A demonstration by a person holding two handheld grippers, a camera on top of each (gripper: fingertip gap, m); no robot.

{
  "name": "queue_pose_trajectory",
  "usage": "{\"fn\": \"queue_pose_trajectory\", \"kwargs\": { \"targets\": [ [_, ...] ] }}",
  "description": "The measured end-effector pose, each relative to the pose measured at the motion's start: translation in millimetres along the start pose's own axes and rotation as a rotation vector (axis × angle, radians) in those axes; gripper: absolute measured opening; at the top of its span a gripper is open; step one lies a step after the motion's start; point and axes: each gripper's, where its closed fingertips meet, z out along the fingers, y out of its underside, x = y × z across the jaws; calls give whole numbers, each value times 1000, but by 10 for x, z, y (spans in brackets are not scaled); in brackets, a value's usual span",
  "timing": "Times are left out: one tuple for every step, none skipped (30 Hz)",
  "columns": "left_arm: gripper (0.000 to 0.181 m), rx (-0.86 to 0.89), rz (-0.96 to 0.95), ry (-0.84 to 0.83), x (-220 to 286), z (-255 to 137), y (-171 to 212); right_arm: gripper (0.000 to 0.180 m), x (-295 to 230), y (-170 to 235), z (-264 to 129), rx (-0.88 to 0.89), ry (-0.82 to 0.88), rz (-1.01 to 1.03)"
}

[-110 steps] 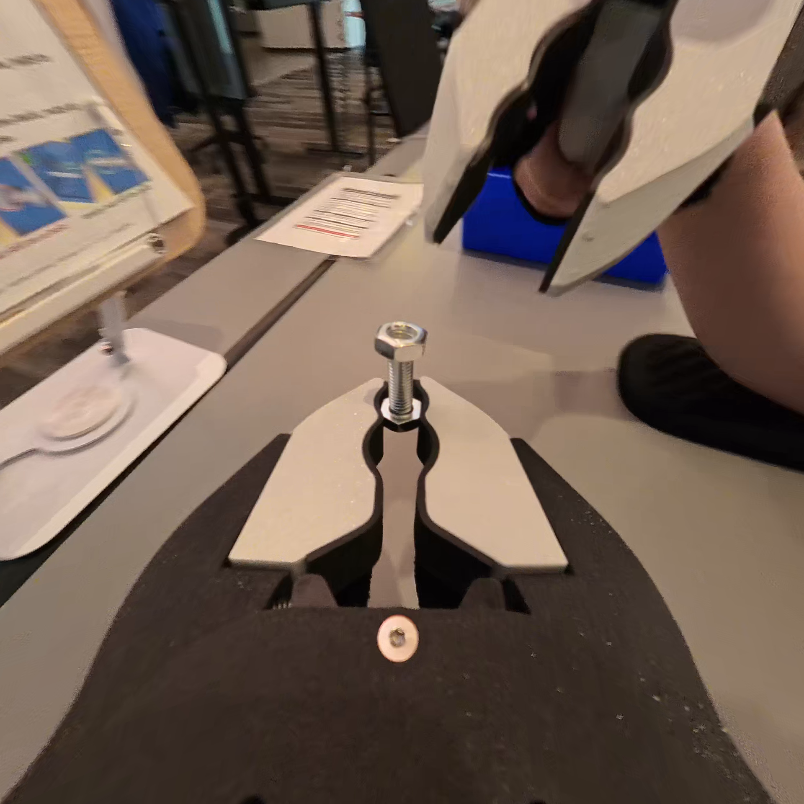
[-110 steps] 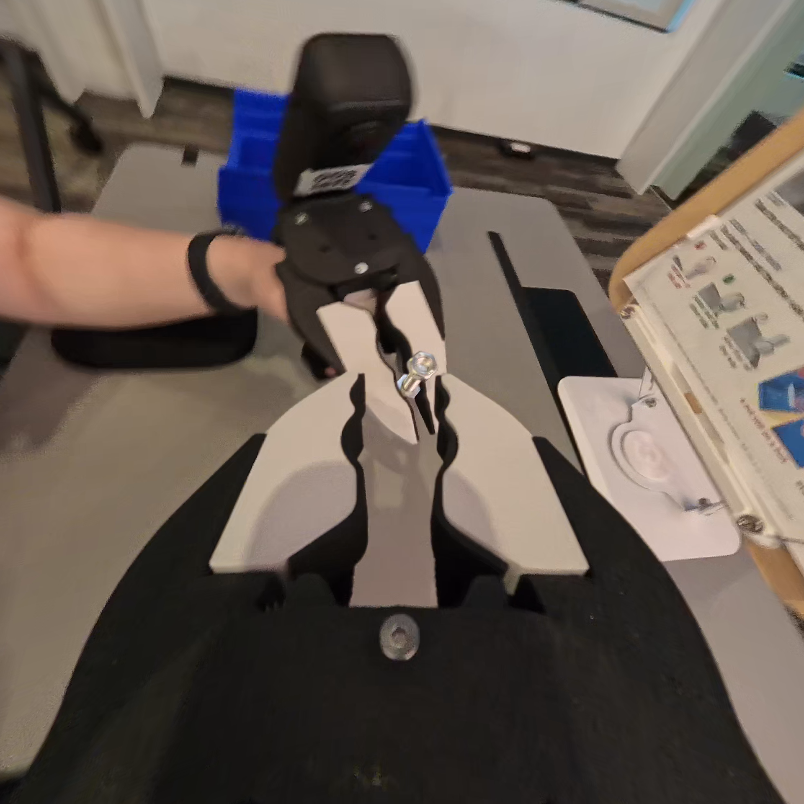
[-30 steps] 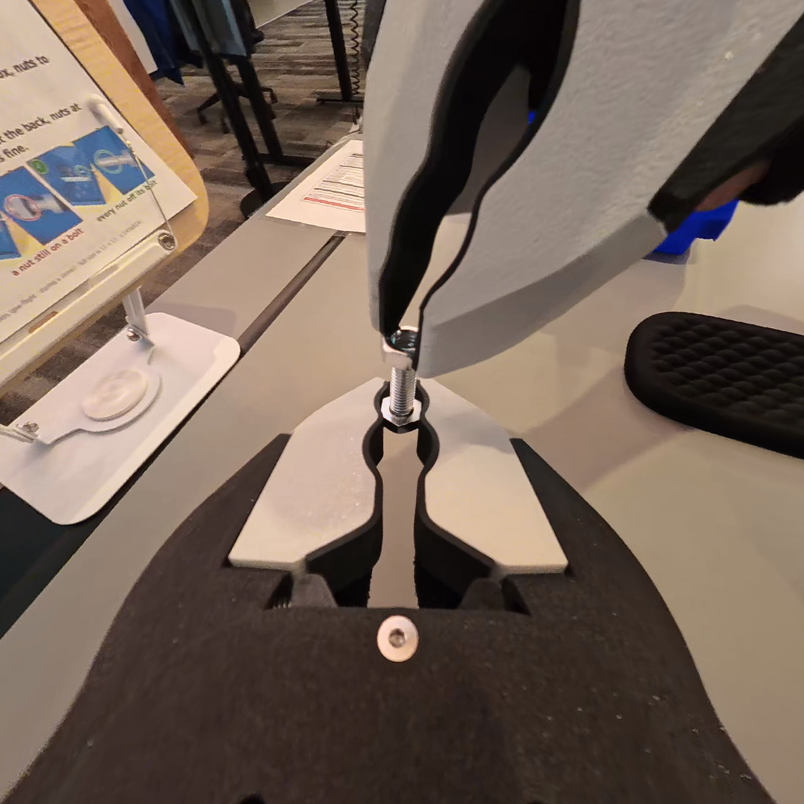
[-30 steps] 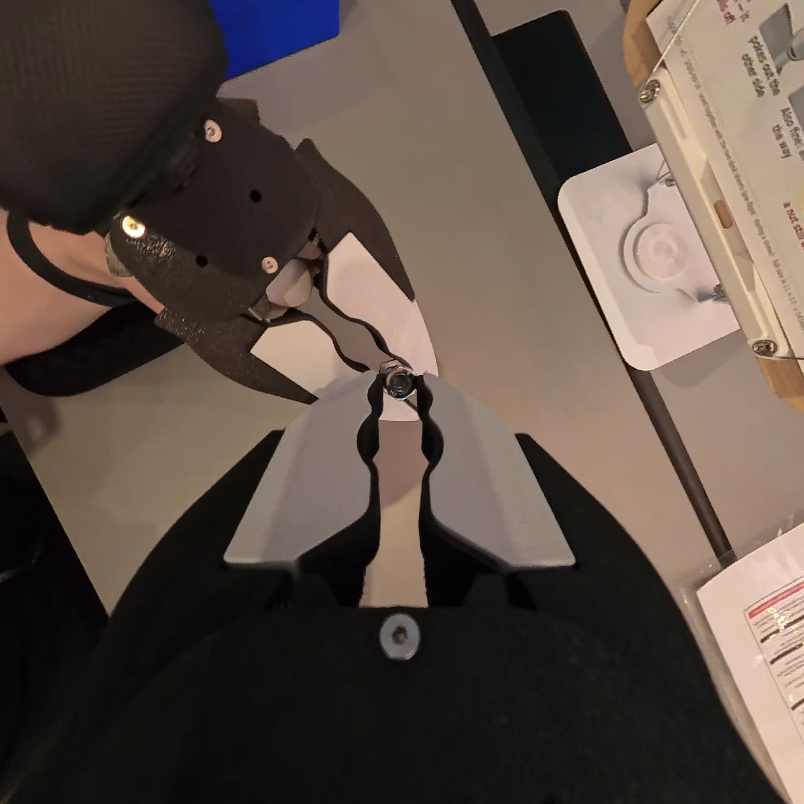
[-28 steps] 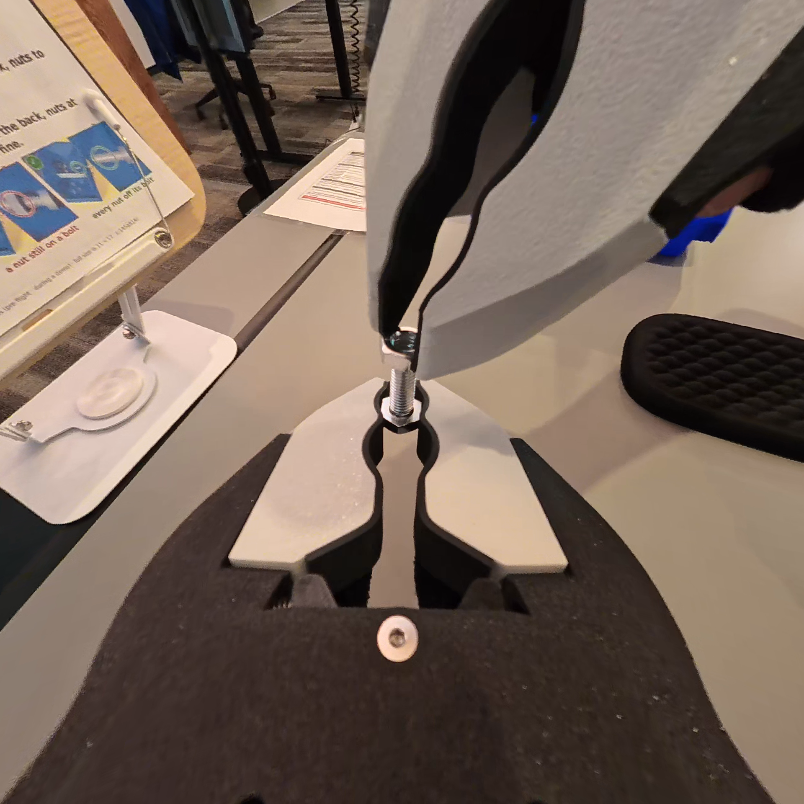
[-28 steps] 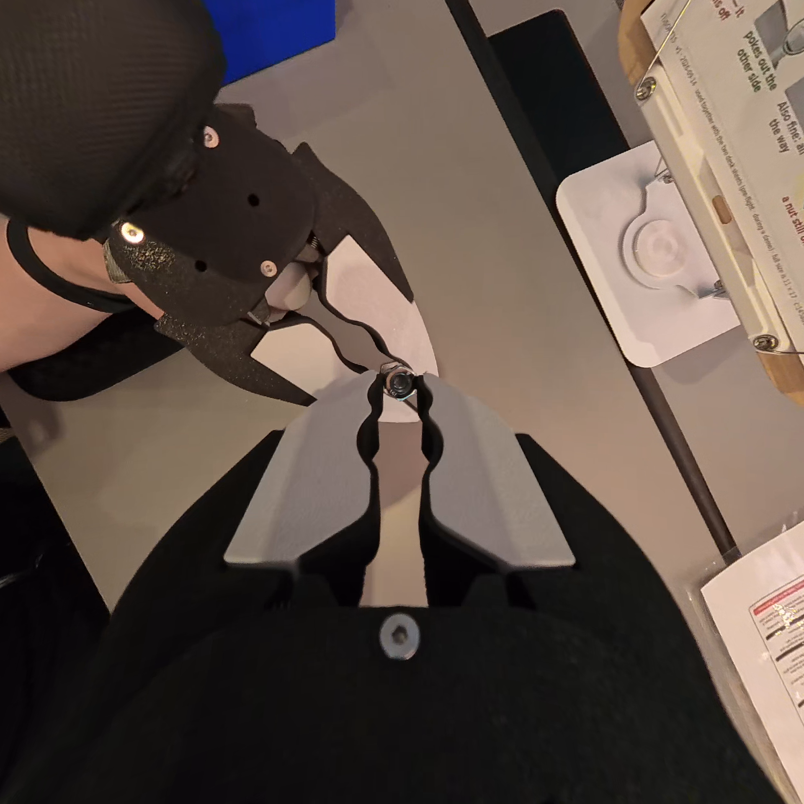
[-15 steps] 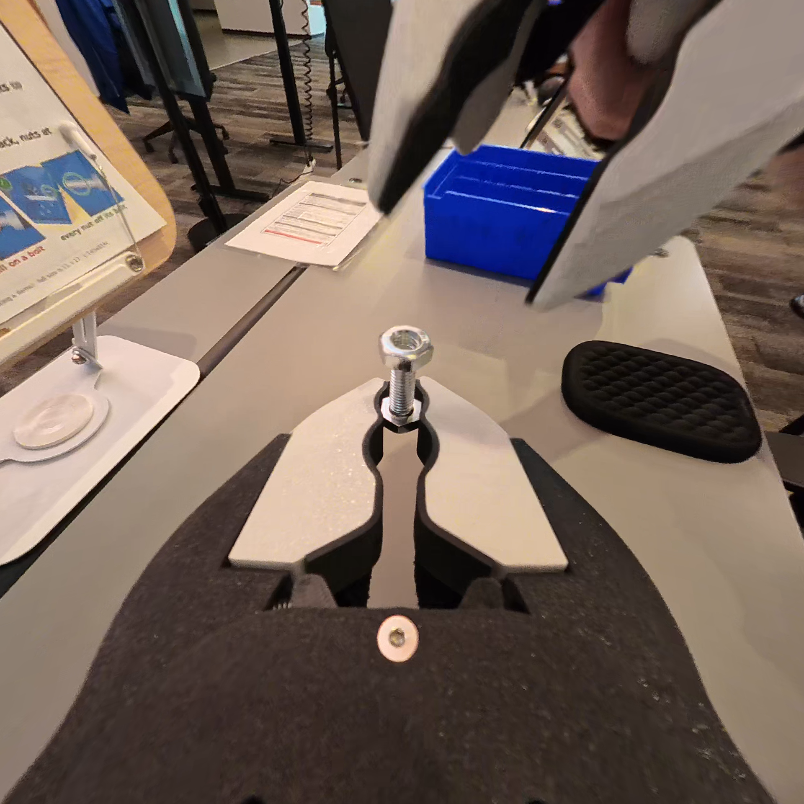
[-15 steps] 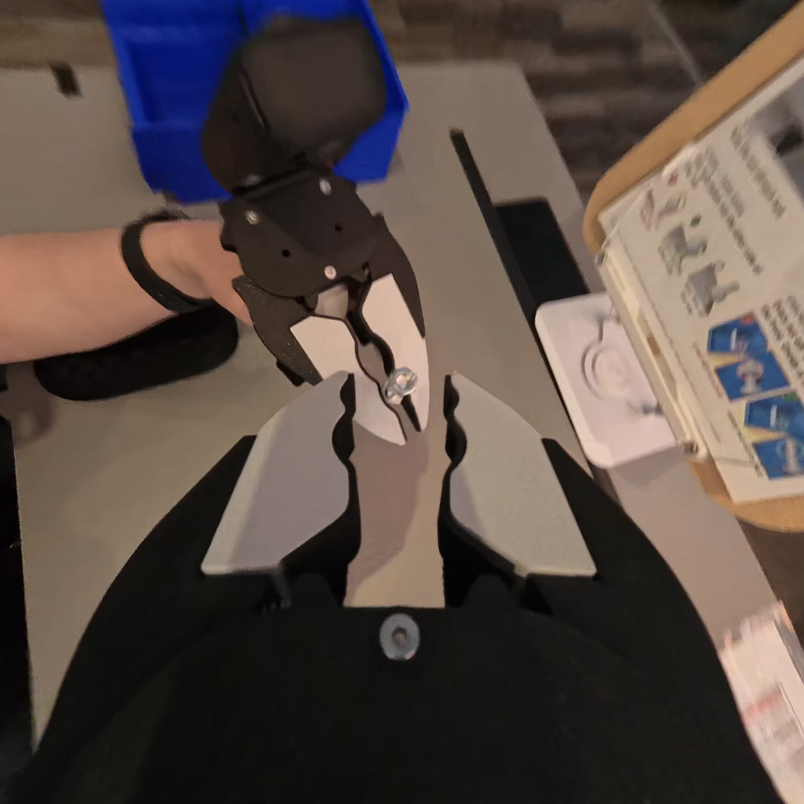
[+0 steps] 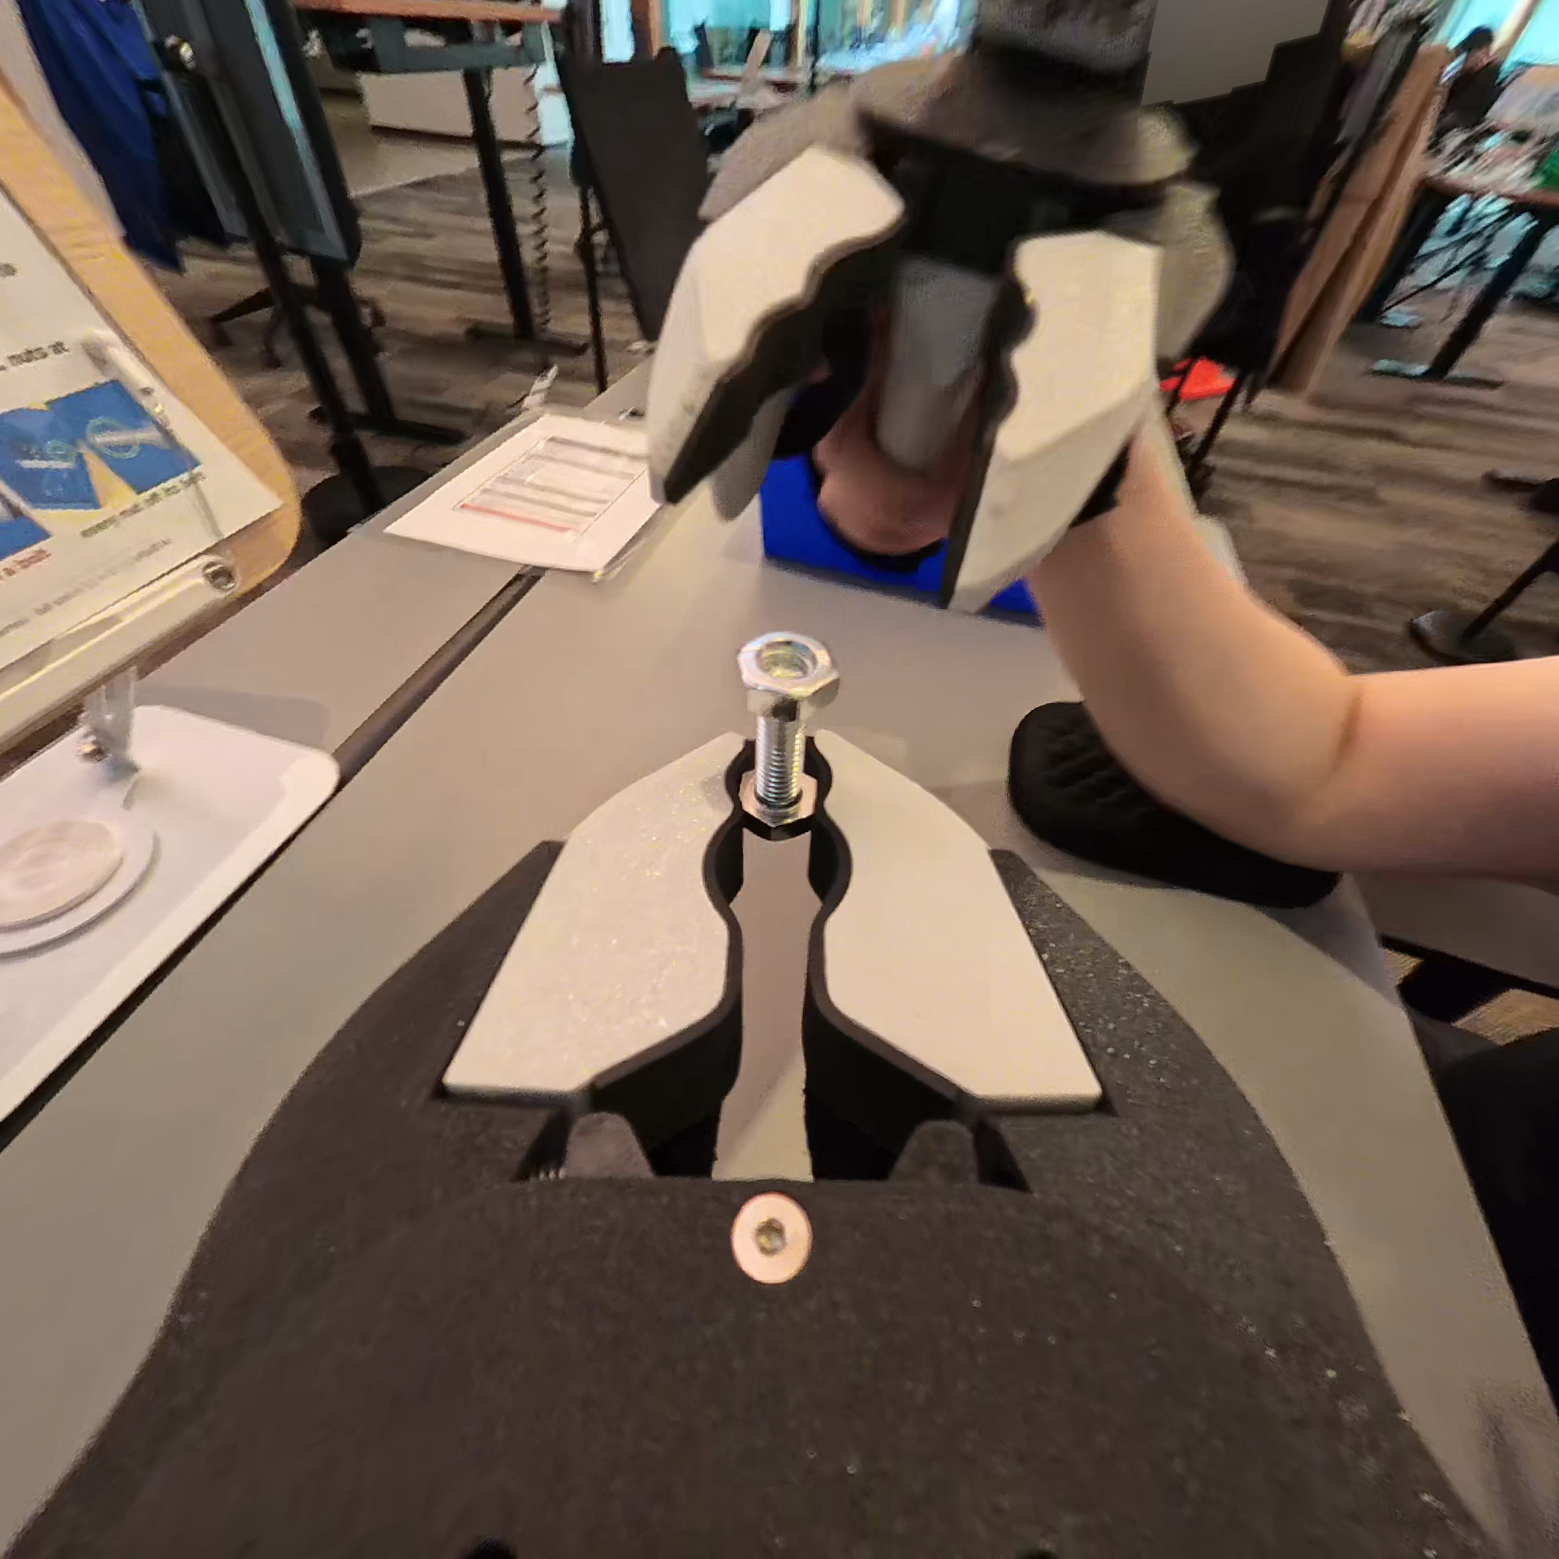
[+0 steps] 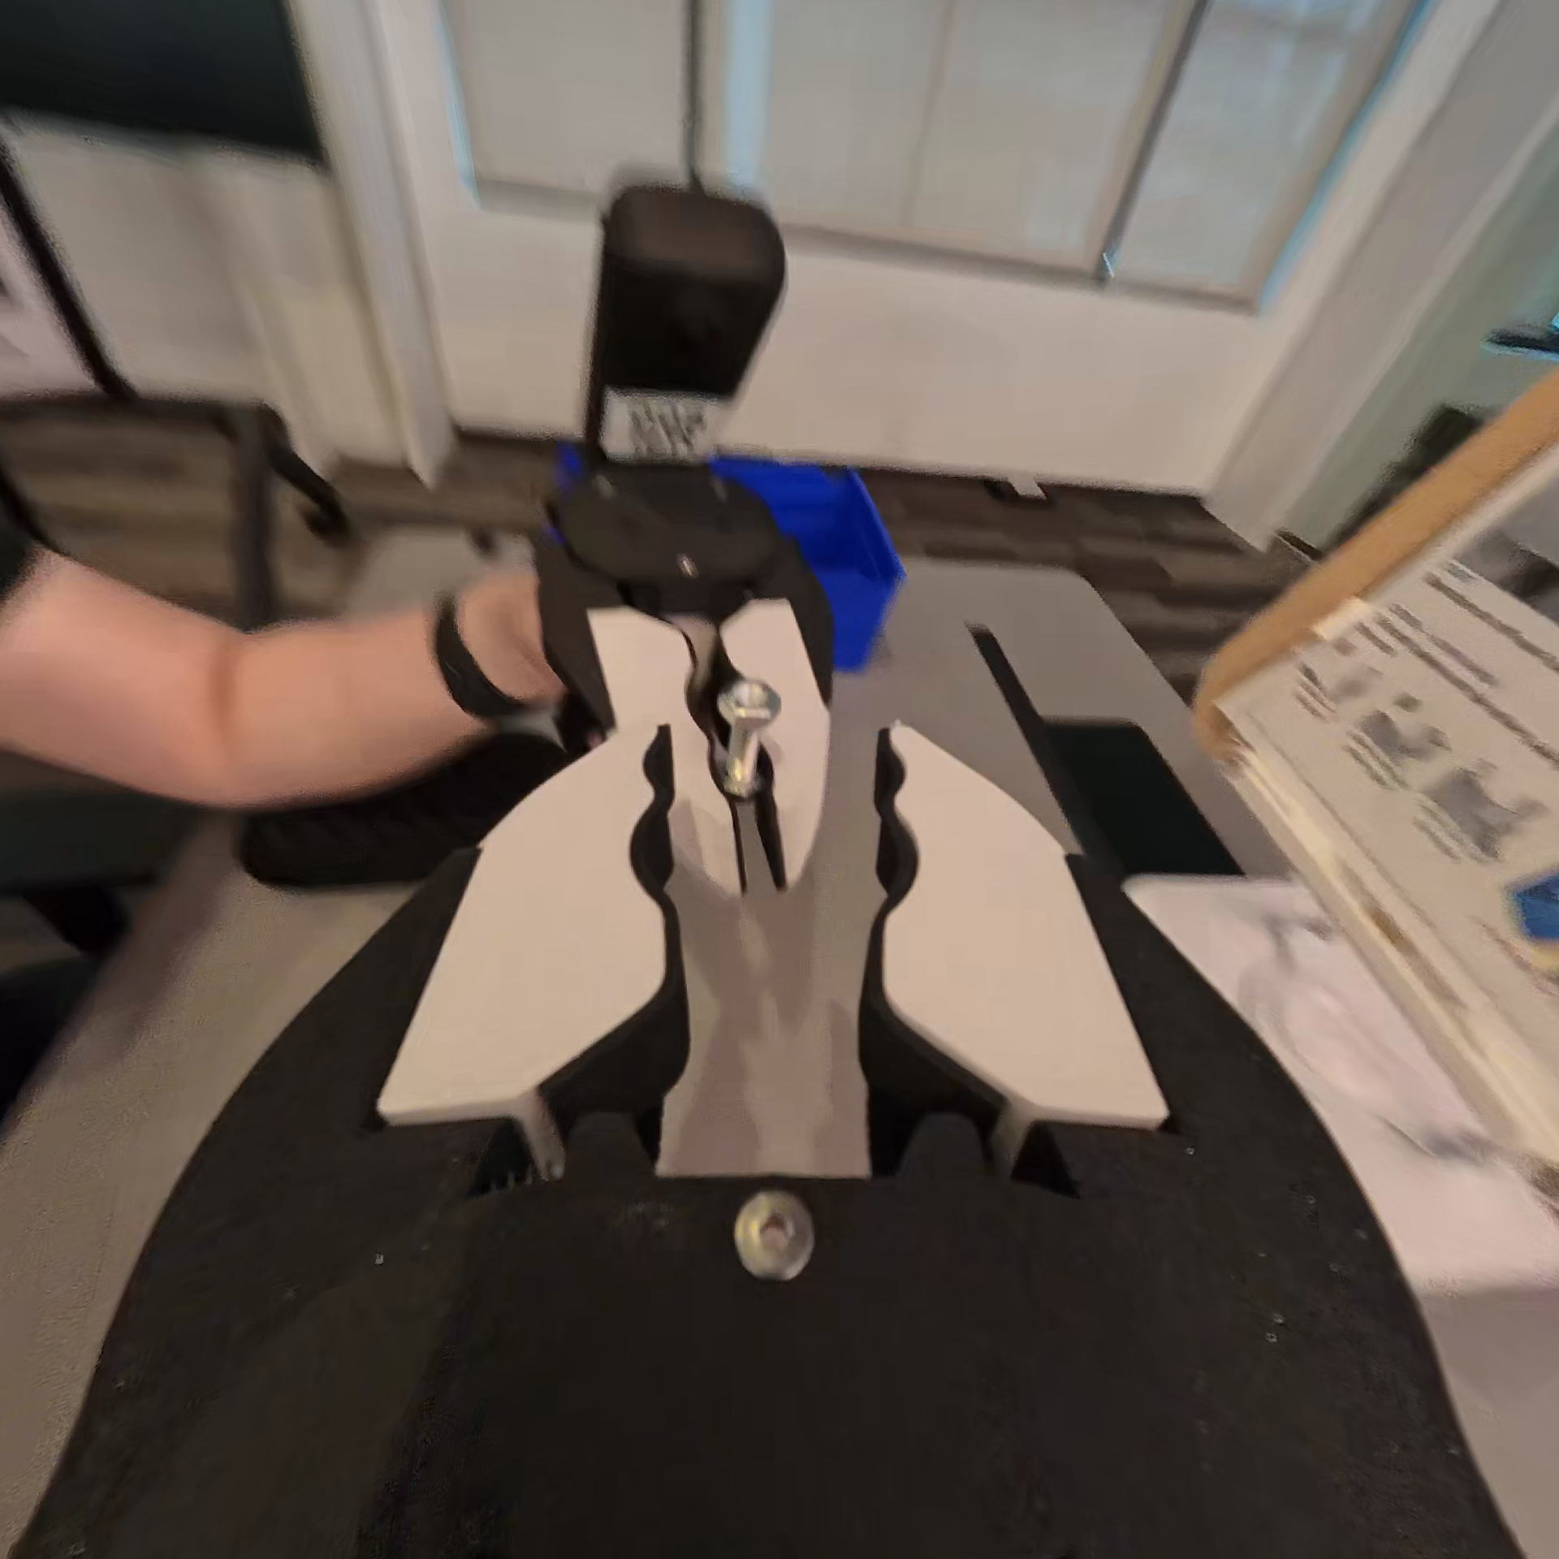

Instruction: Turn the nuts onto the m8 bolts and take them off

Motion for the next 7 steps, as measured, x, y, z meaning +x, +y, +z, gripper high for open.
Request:
{"fn": "queue_pose_trajectory", "kwargs": {
  "targets": [
    [10,-32,8,-33,-35,16,39,44,15,92,-16,-94,54,-49],
    [10,-75,22,-68,-74,33,98,41,17,171,-45,-184,93,-84],
    [10,-121,41,-92,-100,51,168,42,6,215,-80,-247,121,-103],
    [10,-161,60,-105,-113,74,235,40,-23,231,-107,-283,133,-113],
    [10,-191,76,-108,-116,102,292,35,-56,242,-123,-307,135,-118],
    [10,-214,85,-102,-110,133,346,33,-93,257,-123,-325,127,-128],
    [10,-238,90,-93,-101,166,402,34,-134,290,-113,-346,109,-149]
  ]
}}
